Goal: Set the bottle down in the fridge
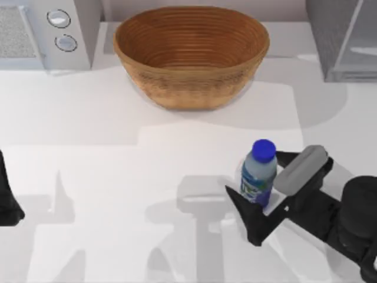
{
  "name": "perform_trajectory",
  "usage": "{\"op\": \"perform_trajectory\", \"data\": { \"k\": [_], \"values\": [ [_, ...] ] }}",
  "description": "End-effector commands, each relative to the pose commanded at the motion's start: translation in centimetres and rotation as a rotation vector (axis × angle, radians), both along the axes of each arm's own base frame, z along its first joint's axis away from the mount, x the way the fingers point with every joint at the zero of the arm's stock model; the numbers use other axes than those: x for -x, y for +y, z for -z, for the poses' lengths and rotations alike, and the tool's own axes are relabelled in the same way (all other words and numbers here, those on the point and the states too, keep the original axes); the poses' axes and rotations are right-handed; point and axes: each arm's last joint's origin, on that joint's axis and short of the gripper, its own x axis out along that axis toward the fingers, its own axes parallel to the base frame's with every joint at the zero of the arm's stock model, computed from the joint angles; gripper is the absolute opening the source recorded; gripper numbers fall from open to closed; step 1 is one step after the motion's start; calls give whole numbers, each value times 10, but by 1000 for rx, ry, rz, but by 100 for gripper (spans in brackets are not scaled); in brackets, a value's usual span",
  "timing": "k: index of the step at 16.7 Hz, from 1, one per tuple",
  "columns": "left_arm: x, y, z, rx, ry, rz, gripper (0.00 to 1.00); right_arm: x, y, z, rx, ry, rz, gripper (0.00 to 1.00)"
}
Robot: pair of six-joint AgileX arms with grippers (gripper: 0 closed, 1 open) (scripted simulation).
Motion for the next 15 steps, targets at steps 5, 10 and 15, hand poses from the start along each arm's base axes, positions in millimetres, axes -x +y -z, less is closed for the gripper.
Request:
{"op": "perform_trajectory", "data": {
  "k": [5,10,15],
  "values": [
    [0,0,0,0,0,0,100,0,0,0,0,0,0,70],
    [0,0,0,0,0,0,100,0,0,0,0,0,0,33],
    [0,0,0,0,0,0,100,0,0,0,0,0,0,1]
  ]
}}
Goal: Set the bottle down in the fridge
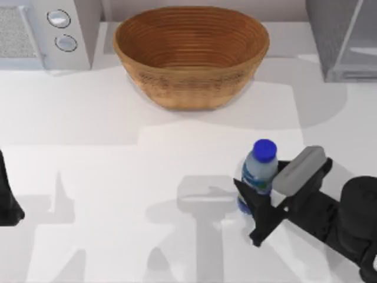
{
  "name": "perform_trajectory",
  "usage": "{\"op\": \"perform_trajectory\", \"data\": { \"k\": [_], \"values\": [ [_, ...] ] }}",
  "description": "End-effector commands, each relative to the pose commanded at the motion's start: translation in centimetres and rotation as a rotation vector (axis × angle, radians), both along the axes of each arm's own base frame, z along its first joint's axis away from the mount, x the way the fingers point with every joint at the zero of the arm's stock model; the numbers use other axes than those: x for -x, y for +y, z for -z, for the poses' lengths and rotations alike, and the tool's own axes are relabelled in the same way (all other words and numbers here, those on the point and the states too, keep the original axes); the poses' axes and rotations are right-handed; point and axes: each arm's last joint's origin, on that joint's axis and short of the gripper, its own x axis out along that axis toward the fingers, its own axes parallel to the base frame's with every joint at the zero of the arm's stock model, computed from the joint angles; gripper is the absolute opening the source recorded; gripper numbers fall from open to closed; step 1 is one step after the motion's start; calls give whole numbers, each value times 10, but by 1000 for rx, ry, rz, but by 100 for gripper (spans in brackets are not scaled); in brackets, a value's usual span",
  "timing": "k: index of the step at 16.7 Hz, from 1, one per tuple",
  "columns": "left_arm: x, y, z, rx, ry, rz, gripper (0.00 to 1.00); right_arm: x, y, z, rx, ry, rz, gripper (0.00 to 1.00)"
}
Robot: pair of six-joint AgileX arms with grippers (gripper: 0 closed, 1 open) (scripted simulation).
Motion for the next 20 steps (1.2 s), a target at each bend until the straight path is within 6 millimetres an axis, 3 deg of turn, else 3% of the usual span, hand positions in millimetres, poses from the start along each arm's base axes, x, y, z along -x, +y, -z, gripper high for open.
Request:
{"op": "perform_trajectory", "data": {
  "k": [10,14,20],
  "values": [
    [0,0,0,0,0,0,100,0,-4,-1,4,8,0,1],
    [0,0,0,0,0,0,100,-2,-34,-12,23,51,-12,1],
    [0,0,0,0,0,0,100,-1,-92,-47,1,4,2,1]
  ]
}}
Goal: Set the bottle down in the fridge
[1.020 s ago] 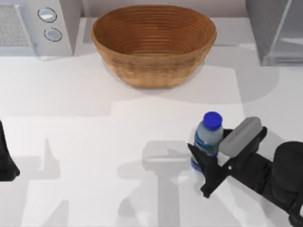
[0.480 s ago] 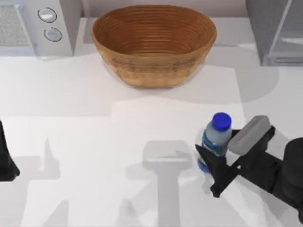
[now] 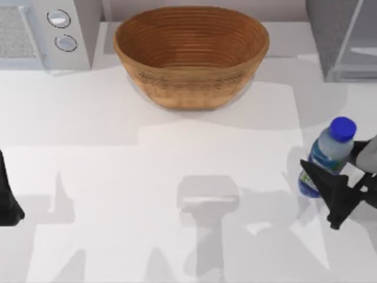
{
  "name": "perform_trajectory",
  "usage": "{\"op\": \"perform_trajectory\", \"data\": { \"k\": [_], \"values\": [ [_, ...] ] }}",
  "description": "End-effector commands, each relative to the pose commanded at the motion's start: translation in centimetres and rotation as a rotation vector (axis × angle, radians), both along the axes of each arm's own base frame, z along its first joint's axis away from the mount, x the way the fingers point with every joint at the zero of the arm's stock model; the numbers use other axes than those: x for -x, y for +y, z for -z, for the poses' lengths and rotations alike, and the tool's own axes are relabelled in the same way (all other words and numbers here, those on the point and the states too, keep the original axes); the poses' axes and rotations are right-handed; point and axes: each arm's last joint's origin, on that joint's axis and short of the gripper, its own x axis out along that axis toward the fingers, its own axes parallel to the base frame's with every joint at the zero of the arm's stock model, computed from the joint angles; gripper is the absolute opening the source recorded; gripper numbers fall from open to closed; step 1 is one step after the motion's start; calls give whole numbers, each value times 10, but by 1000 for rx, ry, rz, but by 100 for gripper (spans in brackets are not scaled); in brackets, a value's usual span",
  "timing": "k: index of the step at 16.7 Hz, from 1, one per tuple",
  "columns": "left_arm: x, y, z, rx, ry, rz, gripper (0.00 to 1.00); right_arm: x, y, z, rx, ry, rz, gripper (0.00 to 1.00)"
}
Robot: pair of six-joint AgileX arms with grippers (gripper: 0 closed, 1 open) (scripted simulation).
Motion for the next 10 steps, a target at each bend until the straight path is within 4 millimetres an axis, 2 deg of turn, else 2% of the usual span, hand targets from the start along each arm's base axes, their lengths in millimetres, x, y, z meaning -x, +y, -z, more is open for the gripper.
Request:
{"op": "perform_trajectory", "data": {
  "k": [2,10],
  "values": [
    [0,0,0,0,0,0,100,2,-7,-3,-1,-2,0,1],
    [0,0,0,0,0,0,100,3,-8,-9,-2,-11,23,1]
  ]
}}
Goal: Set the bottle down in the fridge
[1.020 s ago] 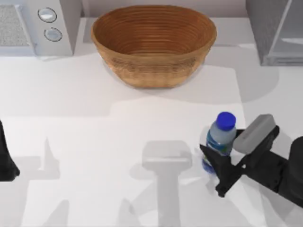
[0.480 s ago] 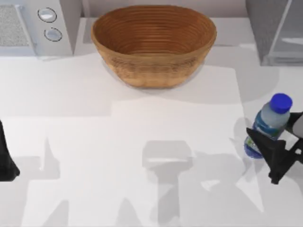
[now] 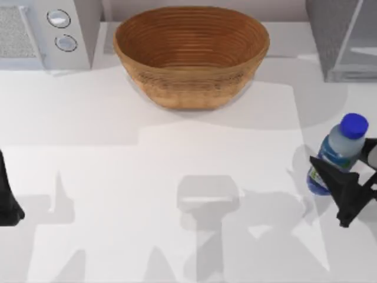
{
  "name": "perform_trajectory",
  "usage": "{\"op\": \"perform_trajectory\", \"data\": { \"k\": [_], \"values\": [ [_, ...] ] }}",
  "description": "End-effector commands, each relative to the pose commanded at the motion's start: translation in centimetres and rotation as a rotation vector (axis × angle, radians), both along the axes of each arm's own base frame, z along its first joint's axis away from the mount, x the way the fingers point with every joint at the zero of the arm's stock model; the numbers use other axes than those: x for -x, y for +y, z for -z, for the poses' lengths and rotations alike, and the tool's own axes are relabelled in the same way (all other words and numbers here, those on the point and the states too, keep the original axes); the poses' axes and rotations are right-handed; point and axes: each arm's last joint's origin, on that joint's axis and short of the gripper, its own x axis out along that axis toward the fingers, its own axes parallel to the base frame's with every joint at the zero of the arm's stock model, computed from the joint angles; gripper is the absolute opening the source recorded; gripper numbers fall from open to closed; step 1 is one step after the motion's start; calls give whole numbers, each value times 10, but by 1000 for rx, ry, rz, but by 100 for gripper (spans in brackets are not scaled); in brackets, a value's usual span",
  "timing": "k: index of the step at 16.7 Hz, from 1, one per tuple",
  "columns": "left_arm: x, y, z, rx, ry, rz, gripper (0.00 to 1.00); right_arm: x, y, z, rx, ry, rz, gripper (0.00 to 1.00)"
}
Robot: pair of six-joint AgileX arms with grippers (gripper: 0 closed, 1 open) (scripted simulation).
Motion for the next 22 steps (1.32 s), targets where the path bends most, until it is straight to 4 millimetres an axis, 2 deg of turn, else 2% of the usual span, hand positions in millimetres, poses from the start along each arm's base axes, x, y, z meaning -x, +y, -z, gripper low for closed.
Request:
{"op": "perform_trajectory", "data": {
  "k": [4,10,16,22],
  "values": [
    [0,0,0,0,0,0,100,13,-6,-17,2,-14,99,1],
    [0,0,0,0,0,0,100,55,-23,-38,-9,-68,347,1],
    [0,0,0,0,0,0,100,92,-37,-43,-52,-163,610,1],
    [0,0,0,0,0,0,100,105,-44,-42,-85,-193,746,1]
  ]
}}
